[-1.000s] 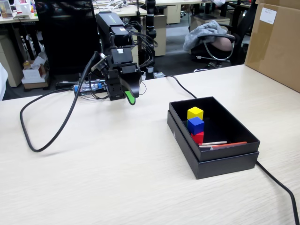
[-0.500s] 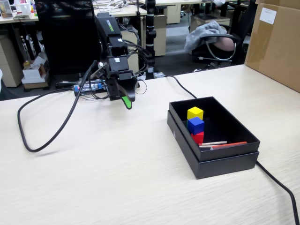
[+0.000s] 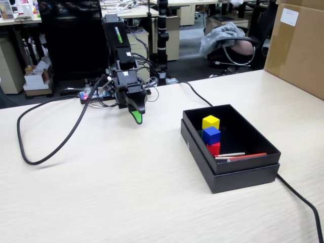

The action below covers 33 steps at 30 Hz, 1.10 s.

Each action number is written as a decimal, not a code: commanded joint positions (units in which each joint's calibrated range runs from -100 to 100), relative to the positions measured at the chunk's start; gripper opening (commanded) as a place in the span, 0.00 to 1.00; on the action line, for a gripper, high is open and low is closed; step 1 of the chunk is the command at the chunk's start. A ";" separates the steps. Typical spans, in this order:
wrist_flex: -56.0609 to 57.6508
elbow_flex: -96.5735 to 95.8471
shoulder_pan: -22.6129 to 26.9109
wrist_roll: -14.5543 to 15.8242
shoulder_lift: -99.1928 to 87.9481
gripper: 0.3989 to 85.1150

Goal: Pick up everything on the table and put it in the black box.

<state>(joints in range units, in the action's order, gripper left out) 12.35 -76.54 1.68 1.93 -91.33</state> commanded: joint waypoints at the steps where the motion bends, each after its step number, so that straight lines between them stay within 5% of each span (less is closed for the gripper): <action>1: -3.41 0.38 0.00 -0.34 -2.36 0.61; 33: -17.32 -20.92 0.59 -2.54 -6.95 0.58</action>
<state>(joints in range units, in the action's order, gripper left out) -6.39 -96.53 2.56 -0.37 -98.71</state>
